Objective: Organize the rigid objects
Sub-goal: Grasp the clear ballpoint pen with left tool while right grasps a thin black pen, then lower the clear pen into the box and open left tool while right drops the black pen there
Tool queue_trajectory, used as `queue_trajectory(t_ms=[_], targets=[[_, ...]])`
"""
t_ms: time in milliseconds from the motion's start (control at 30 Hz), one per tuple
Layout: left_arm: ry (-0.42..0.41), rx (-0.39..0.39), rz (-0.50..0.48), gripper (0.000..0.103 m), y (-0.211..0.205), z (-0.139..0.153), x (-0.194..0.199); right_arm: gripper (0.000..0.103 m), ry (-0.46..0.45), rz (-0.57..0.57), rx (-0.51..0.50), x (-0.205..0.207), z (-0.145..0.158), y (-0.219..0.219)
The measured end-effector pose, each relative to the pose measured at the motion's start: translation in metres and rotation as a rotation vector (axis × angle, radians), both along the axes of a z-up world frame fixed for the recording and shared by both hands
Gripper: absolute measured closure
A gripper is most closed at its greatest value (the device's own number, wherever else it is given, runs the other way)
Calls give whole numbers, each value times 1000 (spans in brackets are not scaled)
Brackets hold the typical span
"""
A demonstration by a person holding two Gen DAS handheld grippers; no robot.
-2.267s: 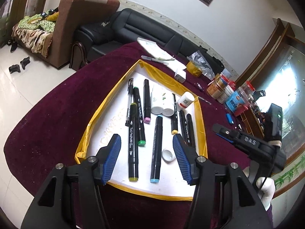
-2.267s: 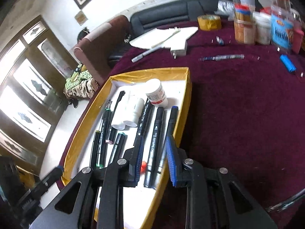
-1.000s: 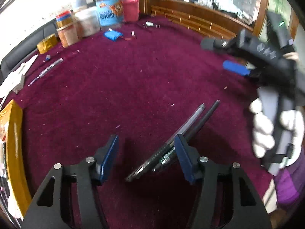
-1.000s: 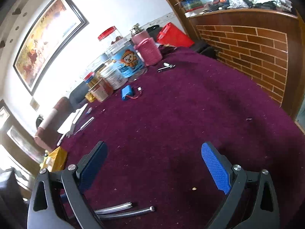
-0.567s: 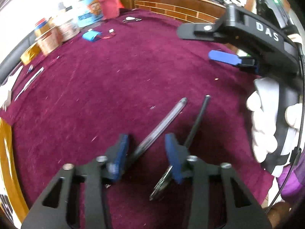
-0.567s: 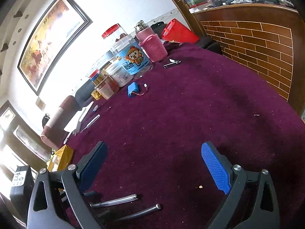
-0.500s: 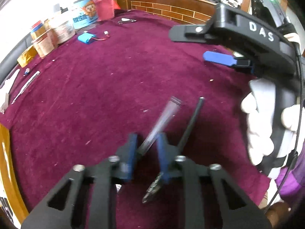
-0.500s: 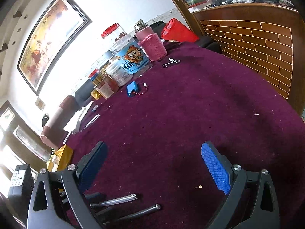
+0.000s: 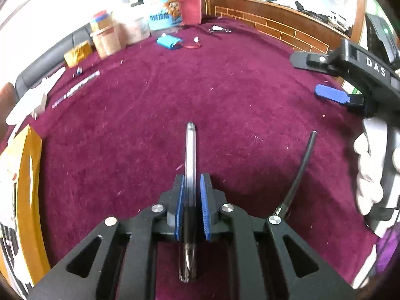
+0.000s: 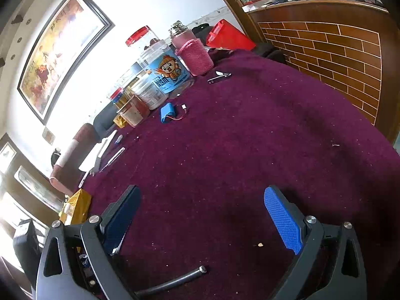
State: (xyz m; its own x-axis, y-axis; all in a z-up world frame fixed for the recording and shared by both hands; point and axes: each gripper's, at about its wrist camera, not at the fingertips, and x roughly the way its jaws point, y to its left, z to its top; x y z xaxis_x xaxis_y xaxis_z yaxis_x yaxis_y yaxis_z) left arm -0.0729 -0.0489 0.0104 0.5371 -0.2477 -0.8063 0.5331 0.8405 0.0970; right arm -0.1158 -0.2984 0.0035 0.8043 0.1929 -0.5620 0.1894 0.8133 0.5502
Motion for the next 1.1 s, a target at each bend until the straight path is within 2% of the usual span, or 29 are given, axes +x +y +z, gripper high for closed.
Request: queue_trajectory(t_ms=[100, 200, 233, 333, 500, 567, 633, 667, 767, 933, 1000, 1033, 1100], targets=[[25, -63, 1, 97, 6, 1, 5, 6, 12, -13, -10, 2, -1, 0], [63, -172, 44, 97, 30, 7, 9, 6, 21, -29, -21, 1, -1, -1], [71, -231, 52, 97, 42, 12, 6, 6, 19, -35, -26, 1, 0, -1], [50, -330, 71, 97, 70, 30, -7, 6, 28, -28, -51, -2, 5, 2], [-23, -505, 90, 97, 121, 66, -29, 7, 95, 115, -85, -27, 25, 37], [-50, -554, 96, 97, 134, 75, -35, 7, 150, 186, -144, -34, 28, 61], [-79, -599, 105, 97, 150, 83, -41, 7, 215, 242, -160, -35, 21, 82], [-89, -611, 110, 97, 156, 86, -44, 10, 240, 252, -166, -33, 18, 89], [-116, -637, 136, 97, 180, 94, -52, 30, 303, 244, -228, -21, 6, 111], [-159, -641, 237, 97, 230, 97, -62, 43, 348, 198, -415, -2, -2, 144], [-172, -646, 291, 97, 254, 97, -66, 64, 338, 196, -504, -2, -3, 159], [-177, -649, 312, 97, 263, 95, -68, 70, 317, 219, -505, -4, -3, 164], [-193, -652, 363, 97, 285, 94, -72, 91, 311, 241, -496, -8, -2, 166]])
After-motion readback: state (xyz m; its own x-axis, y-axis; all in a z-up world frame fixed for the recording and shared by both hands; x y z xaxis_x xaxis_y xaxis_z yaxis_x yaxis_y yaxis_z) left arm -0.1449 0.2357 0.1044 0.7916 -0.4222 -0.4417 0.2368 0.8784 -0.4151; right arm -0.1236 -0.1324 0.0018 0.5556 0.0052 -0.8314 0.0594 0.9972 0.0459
